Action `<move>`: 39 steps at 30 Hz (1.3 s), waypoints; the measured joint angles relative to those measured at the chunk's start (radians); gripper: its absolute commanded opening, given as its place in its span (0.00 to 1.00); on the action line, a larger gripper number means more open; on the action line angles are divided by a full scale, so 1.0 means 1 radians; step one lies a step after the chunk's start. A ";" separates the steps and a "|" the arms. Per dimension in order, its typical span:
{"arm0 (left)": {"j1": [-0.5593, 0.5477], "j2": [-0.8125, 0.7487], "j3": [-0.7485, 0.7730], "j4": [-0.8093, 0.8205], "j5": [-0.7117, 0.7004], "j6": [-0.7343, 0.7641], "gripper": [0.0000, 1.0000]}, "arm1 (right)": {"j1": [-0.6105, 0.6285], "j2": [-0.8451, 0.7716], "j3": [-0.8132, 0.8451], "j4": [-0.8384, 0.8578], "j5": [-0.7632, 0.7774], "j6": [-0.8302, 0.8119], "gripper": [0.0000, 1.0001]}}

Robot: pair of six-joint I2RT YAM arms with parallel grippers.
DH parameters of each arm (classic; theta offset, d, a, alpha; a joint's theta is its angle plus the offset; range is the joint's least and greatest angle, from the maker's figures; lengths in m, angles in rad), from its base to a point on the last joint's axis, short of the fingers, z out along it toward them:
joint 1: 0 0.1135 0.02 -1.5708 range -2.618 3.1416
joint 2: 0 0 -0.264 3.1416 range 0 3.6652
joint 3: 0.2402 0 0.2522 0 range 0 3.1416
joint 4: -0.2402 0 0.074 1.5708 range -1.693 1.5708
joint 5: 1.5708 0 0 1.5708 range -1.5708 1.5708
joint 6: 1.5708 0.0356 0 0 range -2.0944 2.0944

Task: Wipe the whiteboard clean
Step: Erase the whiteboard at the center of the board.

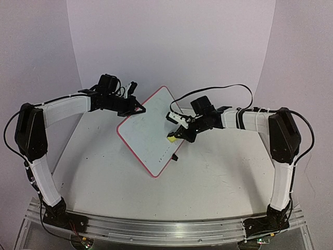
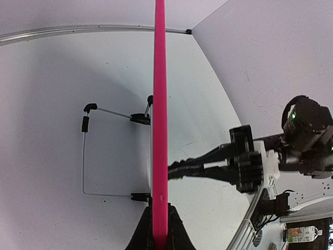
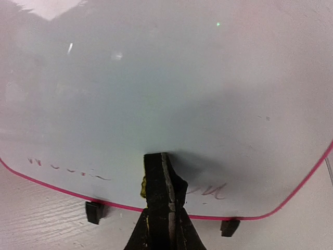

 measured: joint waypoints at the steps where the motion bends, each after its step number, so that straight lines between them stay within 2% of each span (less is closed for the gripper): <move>1: 0.000 0.000 0.000 0.000 0.002 0.003 0.00 | 0.017 -0.006 -0.005 -0.012 -0.014 -0.005 0.00; 13: -0.029 -0.001 0.000 0.002 0.039 0.048 0.00 | 0.212 -0.022 -0.088 -0.068 -0.193 -0.010 0.00; 33: -0.035 -0.001 0.000 0.002 0.038 0.052 0.00 | 0.092 0.012 -0.076 -0.069 0.018 0.096 0.00; 39: -0.034 -0.001 0.000 0.002 0.036 0.050 0.00 | 0.020 0.012 -0.075 -0.063 0.063 0.139 0.00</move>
